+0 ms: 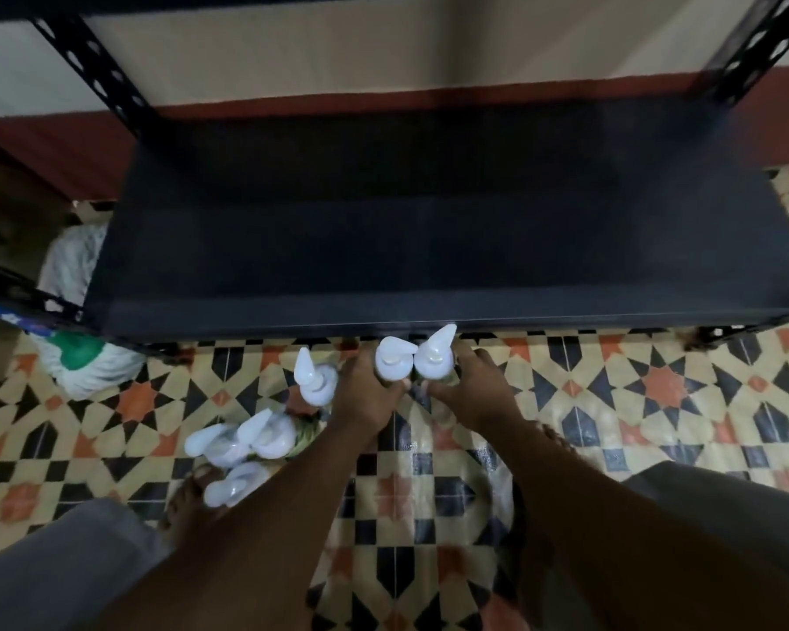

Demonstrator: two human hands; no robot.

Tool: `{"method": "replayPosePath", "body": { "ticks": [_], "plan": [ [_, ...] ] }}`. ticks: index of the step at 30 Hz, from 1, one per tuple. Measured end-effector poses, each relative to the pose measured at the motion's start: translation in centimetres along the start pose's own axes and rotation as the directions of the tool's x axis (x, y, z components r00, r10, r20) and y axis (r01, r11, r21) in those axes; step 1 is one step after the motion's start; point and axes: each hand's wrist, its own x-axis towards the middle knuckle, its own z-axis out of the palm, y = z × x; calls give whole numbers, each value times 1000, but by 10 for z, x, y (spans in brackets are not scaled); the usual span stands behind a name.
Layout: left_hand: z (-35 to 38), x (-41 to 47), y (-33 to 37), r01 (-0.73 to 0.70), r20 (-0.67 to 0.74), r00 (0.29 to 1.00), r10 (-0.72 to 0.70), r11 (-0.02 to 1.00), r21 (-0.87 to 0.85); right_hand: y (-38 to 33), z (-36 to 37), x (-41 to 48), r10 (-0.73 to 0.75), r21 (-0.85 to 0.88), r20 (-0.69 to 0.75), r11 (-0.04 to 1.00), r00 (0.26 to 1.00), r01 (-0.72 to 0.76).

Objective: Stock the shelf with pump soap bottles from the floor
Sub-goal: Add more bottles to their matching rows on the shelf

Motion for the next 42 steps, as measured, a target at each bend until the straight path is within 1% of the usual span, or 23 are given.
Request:
{"method": "replayPosePath", "body": {
  "ticks": [3,8,10,13,17,20,22,24,26,28,30,34,38,40,42],
  "plan": [
    [0,-11,-1,-6,11,1000,6,999,-32,3,1,-8,8,37,-29,999,1000,-7],
    [-14,-57,9,94,81,993,-87,992,-80,9,-15,-57,58,140,-78,989,995,-46],
    [-27,-76,20,85,90,993,-76,991,-102,9,-27,-79,55,181,-115,983,992,-34],
    [-59,-102,49,42,63,997,-34,992,-120,-2,-49,-108,24,245,-156,969,987,16],
    [-119,-134,96,-75,18,997,81,971,-226,-51,-88,-150,-96,280,-166,950,981,140],
    [-171,-162,135,-207,-76,978,193,936,-285,-101,-122,-189,-226,312,-190,909,955,277],
    [-206,-185,157,-298,-154,953,259,892,-341,-134,-145,-219,-319,354,-224,854,921,382],
    [-232,-202,175,-363,-219,930,296,837,-410,-161,-164,-241,-382,409,-248,792,890,453],
    [-258,-226,188,-419,-296,905,305,757,-501,-188,-181,-268,-424,471,-261,728,867,498],
    [-278,-247,196,-457,-336,887,316,698,-551,-210,-192,-292,-462,546,-245,660,852,516],
    [-290,-268,200,-466,-336,884,324,648,-602,-224,-198,-310,-501,610,-209,605,840,513],
    [-288,-296,192,-437,-334,900,281,566,-699,-232,-189,-329,-535,694,-109,562,838,449],
    [-275,-305,178,-320,-245,947,209,529,-786,-226,-165,-327,-486,777,-55,528,872,343],
    [-274,-305,171,-288,-228,957,179,491,-823,-226,-155,-326,-455,816,-27,504,890,283],
    [-275,-303,165,-269,-217,963,163,476,-837,-226,-148,-325,-453,816,-11,511,891,270]
  ]
}}
